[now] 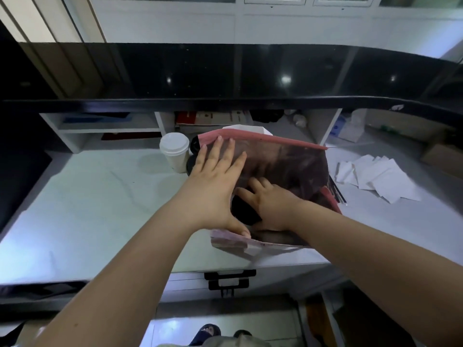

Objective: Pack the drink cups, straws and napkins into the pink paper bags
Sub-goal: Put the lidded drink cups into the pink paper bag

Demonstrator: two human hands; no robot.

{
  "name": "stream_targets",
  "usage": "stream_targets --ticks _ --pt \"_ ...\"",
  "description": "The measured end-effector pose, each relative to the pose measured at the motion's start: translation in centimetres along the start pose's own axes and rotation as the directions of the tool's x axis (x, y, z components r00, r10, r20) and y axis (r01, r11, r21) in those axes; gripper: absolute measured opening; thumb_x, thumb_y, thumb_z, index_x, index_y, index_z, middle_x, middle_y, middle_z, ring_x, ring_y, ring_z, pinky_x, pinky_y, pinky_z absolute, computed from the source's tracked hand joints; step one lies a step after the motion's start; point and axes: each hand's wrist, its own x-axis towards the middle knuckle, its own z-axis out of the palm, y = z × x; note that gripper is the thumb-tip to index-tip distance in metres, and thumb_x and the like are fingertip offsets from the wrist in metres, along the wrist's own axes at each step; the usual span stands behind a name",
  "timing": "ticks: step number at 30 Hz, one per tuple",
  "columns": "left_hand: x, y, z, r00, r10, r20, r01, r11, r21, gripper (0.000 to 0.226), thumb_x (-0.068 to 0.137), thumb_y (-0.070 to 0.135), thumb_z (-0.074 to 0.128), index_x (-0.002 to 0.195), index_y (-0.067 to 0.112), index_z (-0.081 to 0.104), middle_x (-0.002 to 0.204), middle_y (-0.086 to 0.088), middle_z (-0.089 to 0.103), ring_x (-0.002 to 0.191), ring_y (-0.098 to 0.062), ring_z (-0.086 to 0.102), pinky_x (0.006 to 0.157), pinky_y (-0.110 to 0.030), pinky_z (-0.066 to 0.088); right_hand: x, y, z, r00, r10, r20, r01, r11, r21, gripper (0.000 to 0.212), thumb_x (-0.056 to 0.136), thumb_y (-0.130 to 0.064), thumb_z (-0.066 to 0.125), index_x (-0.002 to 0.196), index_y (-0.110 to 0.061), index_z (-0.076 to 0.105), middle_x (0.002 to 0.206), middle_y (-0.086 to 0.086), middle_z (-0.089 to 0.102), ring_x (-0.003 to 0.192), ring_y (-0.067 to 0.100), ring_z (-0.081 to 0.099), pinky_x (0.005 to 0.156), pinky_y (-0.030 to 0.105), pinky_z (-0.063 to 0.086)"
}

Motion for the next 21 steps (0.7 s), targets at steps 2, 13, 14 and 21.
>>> stream_targets --ticks 2,13,14,21 --pt "-0.1 0.0 0.1 1.0 0.0 -0.006 0.0 1.0 -0.018 0.149 0.049 0.085 0.068 0.154 0.021 -0.016 0.157 -0.008 -0.033 0.139 -0.026 -0.039 0.119 -0.049 -0.011 0.5 -0.6 0.5 0.999 0.052 -0.008 -0.052 0.998 0.022 0.091 0.083 -0.064 0.056 0.152 -0.023 0.014 0.145 0.018 0.024 0.129 0.037 0.031 0.102 0.044 0.038" --pt "-0.2 -0.2 0.3 1.0 0.006 0.012 -0.006 1.0 -0.008 0.146 0.052 0.086 0.066 0.153 0.022 -0.018 0.155 -0.009 -0.036 0.136 -0.028 -0.043 0.117 -0.052 -0.015 0.7 -0.1 2.0 0.996 -0.045 0.081 0.039 0.996 0.079 0.084 0.088 -0.072 0.015 0.151 -0.027 -0.018 0.159 0.0 -0.025 0.146 0.018 -0.024 0.12 0.044 -0.008" --pt "-0.3 -0.2 0.3 1.0 0.009 0.02 -0.009 1.0 0.0 0.147 0.052 0.086 0.066 0.153 0.022 -0.018 0.155 -0.009 -0.036 0.136 -0.029 -0.044 0.117 -0.052 -0.015 0.8 0.0 2.2 0.996 -0.053 0.073 0.045 0.994 0.099 0.08 0.095 -0.066 0.024 0.151 -0.027 -0.018 0.156 -0.003 -0.029 0.145 0.017 -0.026 0.12 0.044 -0.009" --pt "-0.7 0.1 0.9 0.999 -0.004 0.044 0.002 0.999 0.034 0.147 0.051 0.085 0.067 0.152 0.023 -0.02 0.155 -0.01 -0.037 0.135 -0.031 -0.044 0.116 -0.053 -0.018 1.4 0.7 3.5 0.999 -0.023 0.023 0.016 0.964 0.264 0.076 0.097 -0.06 0.032 0.153 -0.033 -0.01 0.158 -0.012 -0.024 0.14 0.008 -0.031 0.119 0.047 -0.003"
